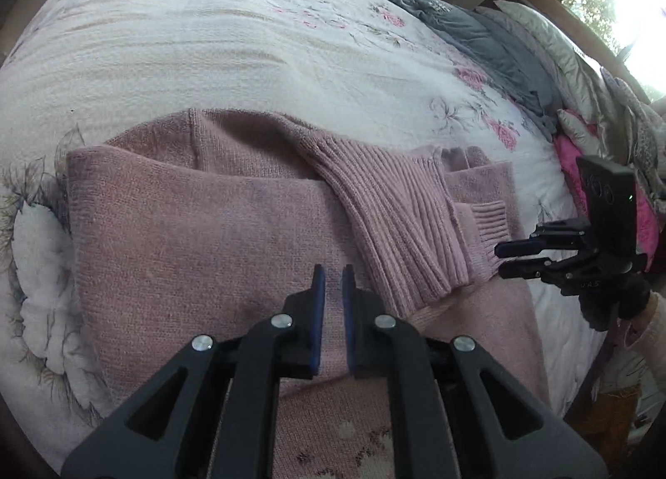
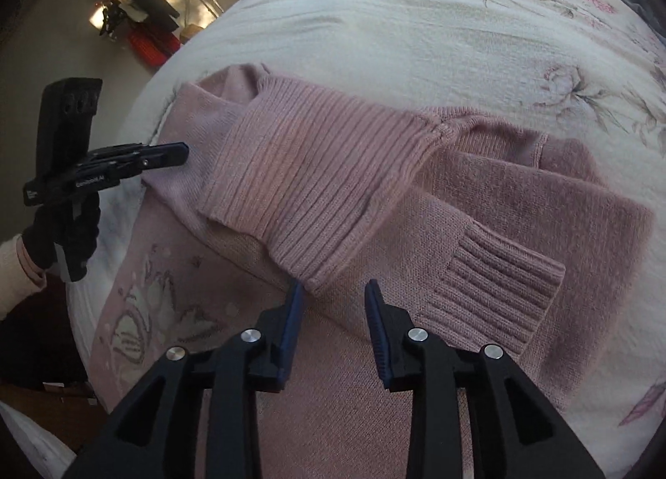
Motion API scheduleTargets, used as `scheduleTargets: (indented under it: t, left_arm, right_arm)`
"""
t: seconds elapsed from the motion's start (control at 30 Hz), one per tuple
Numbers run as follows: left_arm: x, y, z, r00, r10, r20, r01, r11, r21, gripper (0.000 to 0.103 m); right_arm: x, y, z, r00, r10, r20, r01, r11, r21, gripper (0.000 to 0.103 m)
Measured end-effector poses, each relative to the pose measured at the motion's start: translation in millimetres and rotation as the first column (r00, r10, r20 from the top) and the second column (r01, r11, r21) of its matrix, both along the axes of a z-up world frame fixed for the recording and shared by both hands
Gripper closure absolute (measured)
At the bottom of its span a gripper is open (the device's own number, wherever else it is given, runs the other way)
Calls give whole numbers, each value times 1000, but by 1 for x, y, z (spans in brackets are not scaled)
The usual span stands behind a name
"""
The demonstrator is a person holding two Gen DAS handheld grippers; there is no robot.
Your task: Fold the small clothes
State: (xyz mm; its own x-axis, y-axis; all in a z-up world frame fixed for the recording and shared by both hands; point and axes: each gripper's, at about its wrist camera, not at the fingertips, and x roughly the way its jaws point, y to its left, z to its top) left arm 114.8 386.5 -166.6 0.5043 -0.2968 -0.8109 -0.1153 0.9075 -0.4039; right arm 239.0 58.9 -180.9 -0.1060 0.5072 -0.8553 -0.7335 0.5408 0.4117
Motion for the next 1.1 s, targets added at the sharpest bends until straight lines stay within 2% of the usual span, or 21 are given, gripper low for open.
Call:
scheduleTargets:
  t: [0.07, 0.1, 0.17, 0.27, 0.33, 0.37, 0.4, 0.43, 0.5, 0.53, 0.6, 0.7, 0.77, 0.9, 0.97, 1.03, 1.1]
  left_arm:
    - [12, 6, 9, 1000, 21, 17, -21, 999, -29, 89]
    - [22, 8, 11, 999, 27, 17, -27, 999, -38, 82]
    - [44, 8, 7, 999, 32, -20, -33, 997, -63, 74]
    - [75, 6, -17, 989, 71, -133, -79, 995, -57, 74]
    - [87, 4, -30, 984, 95, -153, -105, 993, -59, 76]
    - [92, 2, -32, 984, 98, -149, -110, 991, -72, 81]
    - [96, 0, -33, 984, 101, -144, -113, 991, -78, 86]
    - [100, -2, -32, 984, 110, -143, -121, 990, -71, 87]
    - [102, -3, -30, 985, 128, -116, -137, 988, -76, 96]
    - [102, 0, -27, 986, 138, -93, -146, 986, -80, 96]
    - [100, 4, -23, 985, 161, -55, -164, 985, -52, 96]
    - [98, 9, -35, 981, 173, -89, -178, 983, -55, 96]
    - [93, 8, -36, 981, 170, -92, -176, 982, -62, 95]
    - [70, 3, -21, 983, 169, -76, -174, 982, -69, 86]
    - [57, -5, -17, 986, 150, -72, -154, 986, -56, 85]
    - [47, -16, -16, 989, 128, -74, -132, 990, -53, 83]
    - [43, -28, -24, 988, 116, -105, -117, 993, 4, 84]
  right_arm:
    - [16, -8, 5, 996, -75, -52, 78, 995, 61, 63]
    - [26, -10, 7, 990, -118, -72, 124, 989, 85, 58]
    - [49, -7, 4, 977, -183, -113, 196, 974, 113, 52]
    - [82, 5, -17, 942, -267, -204, 292, 951, 101, 47]
    - [95, 14, -37, 922, -320, -218, 336, 941, 37, 46]
    - [99, 18, -46, 913, -326, -247, 343, 939, 31, 48]
    - [102, 22, -52, 905, -328, -270, 350, 936, 36, 58]
    - [104, 26, -55, 903, -324, -281, 349, 936, 40, 72]
    - [109, 34, -51, 915, -325, -239, 341, 940, 29, 88]
    - [113, 36, -46, 920, -332, -208, 345, 938, 30, 91]
    - [122, 36, -36, 923, -352, -158, 363, 930, 52, 91]
    - [127, 40, -35, 929, -347, -130, 354, 935, 34, 91]
    - [121, 43, -36, 939, -326, -107, 329, 944, 10, 88]
    - [97, 23, -18, 933, -335, -130, 345, 937, 60, 59]
    - [79, 13, -15, 938, -315, -145, 327, 943, 66, 58]
    - [62, 11, -21, 940, -304, -156, 312, 949, 33, 59]
    - [50, 10, -33, 944, -299, -137, 298, 954, -25, 64]
